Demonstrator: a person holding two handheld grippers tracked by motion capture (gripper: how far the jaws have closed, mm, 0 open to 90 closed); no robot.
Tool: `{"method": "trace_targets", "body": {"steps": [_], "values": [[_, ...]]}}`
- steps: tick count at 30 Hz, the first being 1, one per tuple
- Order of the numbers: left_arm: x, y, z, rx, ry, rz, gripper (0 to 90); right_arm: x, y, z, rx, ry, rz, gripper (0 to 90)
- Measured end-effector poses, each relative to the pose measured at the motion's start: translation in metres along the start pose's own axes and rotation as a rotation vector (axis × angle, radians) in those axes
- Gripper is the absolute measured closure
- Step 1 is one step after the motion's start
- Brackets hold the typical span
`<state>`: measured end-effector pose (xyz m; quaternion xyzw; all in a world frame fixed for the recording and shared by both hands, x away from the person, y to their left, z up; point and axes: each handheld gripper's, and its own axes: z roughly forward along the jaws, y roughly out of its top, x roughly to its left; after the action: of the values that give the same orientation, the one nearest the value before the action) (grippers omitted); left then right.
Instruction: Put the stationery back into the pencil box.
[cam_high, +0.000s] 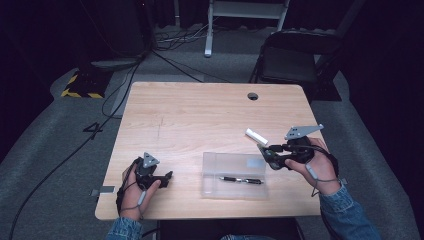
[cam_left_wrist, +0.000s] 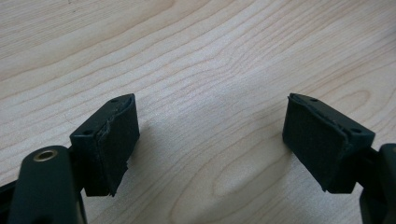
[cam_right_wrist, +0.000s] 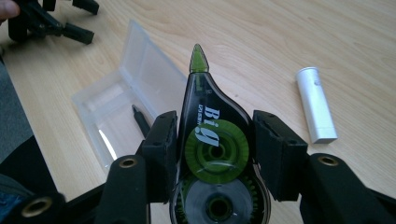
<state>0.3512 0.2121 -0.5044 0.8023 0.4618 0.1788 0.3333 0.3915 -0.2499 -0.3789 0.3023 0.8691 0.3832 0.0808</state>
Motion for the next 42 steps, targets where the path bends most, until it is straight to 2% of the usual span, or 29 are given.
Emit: {"method": "trace_targets", "body": {"steps": [9,16,24,38,42], "values": [[0.0,0.0,0.0,0.001,0.0,0.0,19.1,0.011,0.002,0.006,0.024,0.035,-0.042,52.7],[0.0,0.0,0.0,0.0,0.0,0.0,19.1,0.021,0.002,0.017,0.051,0.081,-0.084,52.7],[0.0,0.0,0.0,0.002,0.0,0.001,19.1,0.027,-0.001,0.031,0.094,0.11,-0.125,52.7],[0.0,0.0,0.0,0.0,-0.003,-0.004,18.9,0.037,-0.01,0.059,0.208,0.172,-0.187,52.7],[0.0,0.0,0.0,0.0,-0.002,-0.004,18.9,0.038,-0.012,0.064,0.233,0.187,-0.183,52.7]]}}
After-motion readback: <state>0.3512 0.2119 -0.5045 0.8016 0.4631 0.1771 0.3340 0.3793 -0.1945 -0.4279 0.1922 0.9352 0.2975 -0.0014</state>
